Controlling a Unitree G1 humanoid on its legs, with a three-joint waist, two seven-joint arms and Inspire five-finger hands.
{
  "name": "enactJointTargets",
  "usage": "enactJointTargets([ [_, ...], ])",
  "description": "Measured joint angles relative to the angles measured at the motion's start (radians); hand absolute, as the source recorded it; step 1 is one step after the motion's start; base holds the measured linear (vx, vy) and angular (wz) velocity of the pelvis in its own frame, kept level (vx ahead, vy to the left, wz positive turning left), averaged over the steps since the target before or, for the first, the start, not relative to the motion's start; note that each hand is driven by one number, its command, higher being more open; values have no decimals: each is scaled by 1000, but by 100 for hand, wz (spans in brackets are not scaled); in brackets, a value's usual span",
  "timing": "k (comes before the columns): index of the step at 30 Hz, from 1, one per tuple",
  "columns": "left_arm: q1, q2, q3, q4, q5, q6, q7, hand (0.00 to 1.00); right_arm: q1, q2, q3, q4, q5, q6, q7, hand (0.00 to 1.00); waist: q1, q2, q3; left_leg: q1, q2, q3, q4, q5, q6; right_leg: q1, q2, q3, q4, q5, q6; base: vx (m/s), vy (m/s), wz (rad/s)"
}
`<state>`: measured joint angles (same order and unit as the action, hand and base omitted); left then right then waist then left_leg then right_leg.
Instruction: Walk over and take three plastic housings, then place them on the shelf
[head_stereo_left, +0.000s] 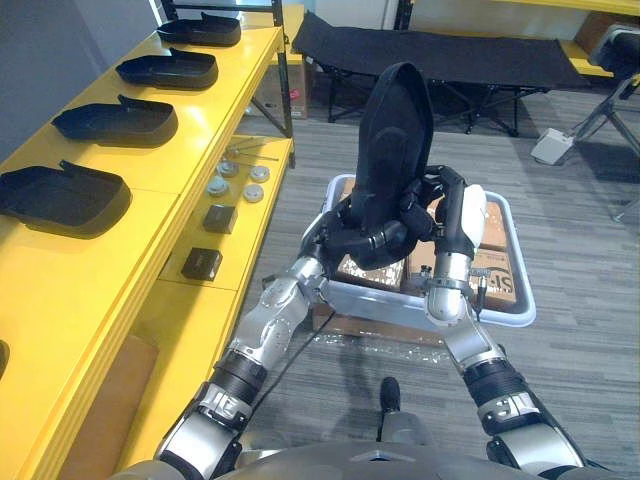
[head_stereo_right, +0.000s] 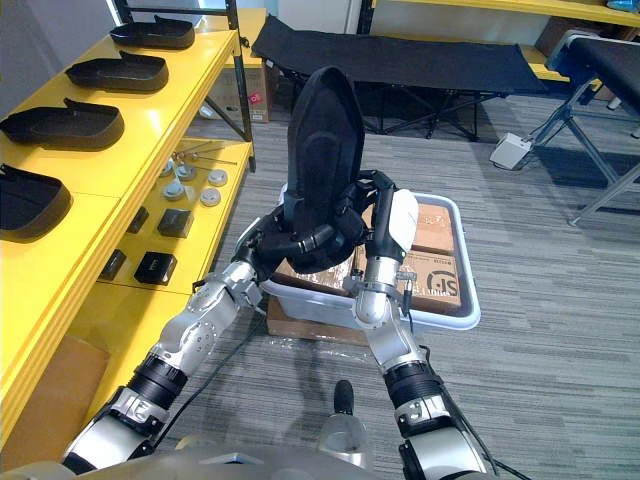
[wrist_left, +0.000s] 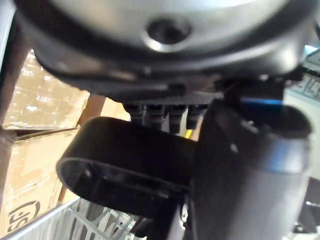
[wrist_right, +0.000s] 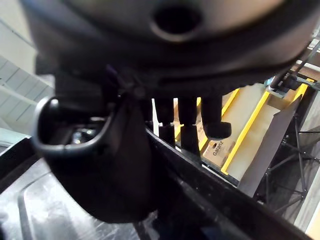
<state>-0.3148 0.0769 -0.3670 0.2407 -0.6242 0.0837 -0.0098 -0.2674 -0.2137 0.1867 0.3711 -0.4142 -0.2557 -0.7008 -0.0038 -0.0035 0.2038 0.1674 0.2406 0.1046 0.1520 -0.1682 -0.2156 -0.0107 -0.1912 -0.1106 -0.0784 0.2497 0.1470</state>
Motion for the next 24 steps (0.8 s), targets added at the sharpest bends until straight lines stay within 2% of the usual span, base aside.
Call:
enactJointTargets([
  [4, 2, 0, -2, 0, 3, -1, 27, 0, 24, 34, 12, 0, 0, -14, -56, 0, 1, -6, -18, -1, -4, 0, -2, 0, 1, 0, -4, -1, 0, 0, 1, 0, 0, 0],
  [7, 2, -1, 21, 0, -4, -18, 96, 0, 42, 43, 52, -26, 19, -70, -73, 0, 0, -11, -22, -1, -4, 0, -2, 1, 1, 0, -4, -1, 0, -3, -5, -11, 4, 0],
  [10, 6, 0, 18, 0, -37, -48, 102, 0, 55, 70, 69, -65, 58, -86, -76, 0, 5, -14, -26, -2, -5, -4, -6, 3, 4, 0, -7, -5, -1, -3, -5, -36, 10, 4],
  [15, 13, -1, -12, 0, -165, -53, 94, 0, 55, 99, 70, -72, 80, -105, -99, 0, 7, -23, -36, -1, -18, -7, -17, 11, 4, -3, -19, -8, 0, -3, -5, -20, 23, 3],
  [16, 13, -1, -21, 0, -207, -54, 94, 0, 56, 100, 70, -77, 80, -109, -104, 100, 4, -23, -36, -1, -20, -7, -18, 11, 4, -3, -21, -8, 0, -3, -4, -17, 32, 0],
  [20, 13, -10, -29, -3, -336, -63, 92, 0, 61, 99, 80, -99, 80, -145, -111, 100, -4, -23, -37, -1, -20, -6, -19, 11, 4, -6, -21, -8, 0, -2, -3, 0, 0, 0],
  [22, 13, -29, -28, -6, -355, -105, 92, 0, 77, 98, 95, -114, 79, -177, -109, 100, -6, -24, -37, -1, -20, -5, -21, 11, 4, -7, -21, -8, 0, -2, -3, 0, 0, 0],
  [24, 13, -35, -18, -30, -355, -131, 92, 0, 89, 97, 121, -114, 77, -183, -101, 100, -8, -25, -38, -1, -20, -5, -21, 11, 4, -7, -21, -8, 0, -3, -4, 0, 0, 0],
])
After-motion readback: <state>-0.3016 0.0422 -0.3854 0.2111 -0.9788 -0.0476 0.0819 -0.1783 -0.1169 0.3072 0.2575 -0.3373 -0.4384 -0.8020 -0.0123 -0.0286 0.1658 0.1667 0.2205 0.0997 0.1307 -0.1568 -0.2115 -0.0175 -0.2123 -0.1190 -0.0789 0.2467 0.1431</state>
